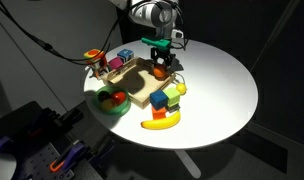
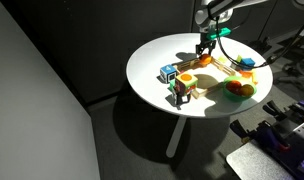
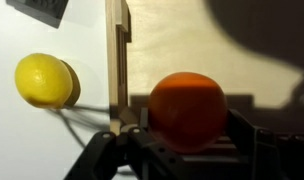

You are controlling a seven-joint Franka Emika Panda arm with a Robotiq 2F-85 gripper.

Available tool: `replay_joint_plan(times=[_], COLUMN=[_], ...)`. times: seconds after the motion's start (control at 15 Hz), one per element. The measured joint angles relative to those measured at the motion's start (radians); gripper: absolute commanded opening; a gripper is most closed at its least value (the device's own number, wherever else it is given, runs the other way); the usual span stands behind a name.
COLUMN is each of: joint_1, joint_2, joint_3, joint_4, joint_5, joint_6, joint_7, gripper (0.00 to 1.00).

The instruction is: Put the orange on the table then put the yellow and blue blocks in the box

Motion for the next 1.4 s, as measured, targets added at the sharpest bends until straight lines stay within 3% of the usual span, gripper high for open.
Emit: replay_joint_plan(times=[0.67,1.4], joint_1=[-0.034,-0.146], joint_2=[-0.088,-0.136], joint_3=[-0.018,-0.035], joint_4=[-0.015,-0.018], joint_5=[0.0,0.0], joint_6=[-0.069,-0.133], joint_7=[0.0,-0.005], gripper=[0.52,0.52])
